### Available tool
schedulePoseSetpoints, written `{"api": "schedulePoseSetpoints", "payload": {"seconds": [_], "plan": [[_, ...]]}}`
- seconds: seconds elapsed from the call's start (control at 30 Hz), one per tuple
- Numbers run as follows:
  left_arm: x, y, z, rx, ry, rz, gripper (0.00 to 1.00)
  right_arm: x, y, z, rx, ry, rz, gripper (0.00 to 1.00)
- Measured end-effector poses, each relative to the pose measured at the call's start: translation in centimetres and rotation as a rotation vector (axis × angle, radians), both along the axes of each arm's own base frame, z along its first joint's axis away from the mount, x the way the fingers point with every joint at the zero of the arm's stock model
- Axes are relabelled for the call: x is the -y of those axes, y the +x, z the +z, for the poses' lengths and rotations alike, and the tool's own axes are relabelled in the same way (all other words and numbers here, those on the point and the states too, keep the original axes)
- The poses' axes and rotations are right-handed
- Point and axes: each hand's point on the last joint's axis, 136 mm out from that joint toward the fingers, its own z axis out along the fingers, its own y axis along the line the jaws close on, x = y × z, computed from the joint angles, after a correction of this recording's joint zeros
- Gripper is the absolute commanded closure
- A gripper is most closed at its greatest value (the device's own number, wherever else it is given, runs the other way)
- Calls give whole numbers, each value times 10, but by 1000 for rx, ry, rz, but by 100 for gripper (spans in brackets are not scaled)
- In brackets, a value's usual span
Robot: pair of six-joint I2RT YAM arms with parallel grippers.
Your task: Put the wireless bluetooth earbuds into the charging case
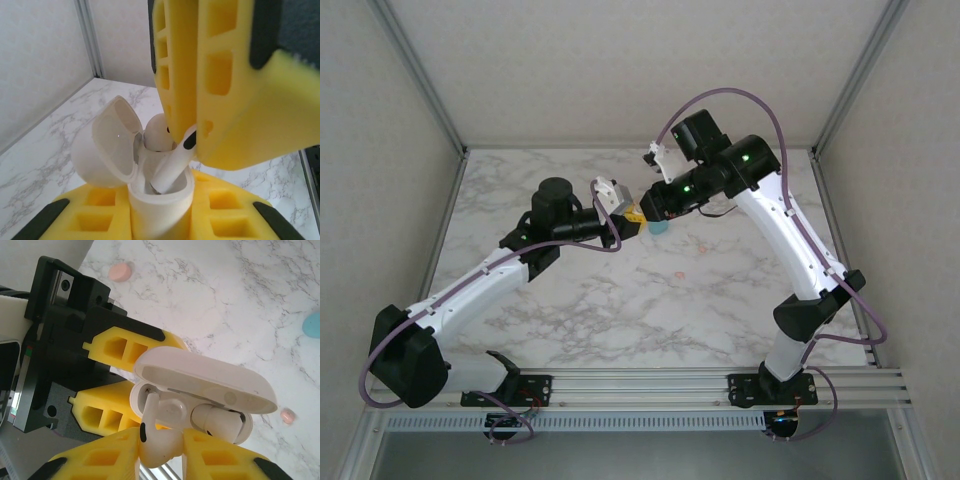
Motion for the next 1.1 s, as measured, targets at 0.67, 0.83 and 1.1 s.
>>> {"api": "schedulePoseSetpoints", "payload": {"seconds": [0.67, 0.83, 1.1], "plan": [[2, -5, 4, -51, -13, -26, 100, -6, 6, 3, -2, 6, 2, 69], [3, -3, 5, -90, -32, -17, 100, -6, 8, 5, 5, 9, -2, 66], [4, 1, 7, -128, -66, 4, 100, -9, 12, 10, 25, 27, -18, 57]]}}
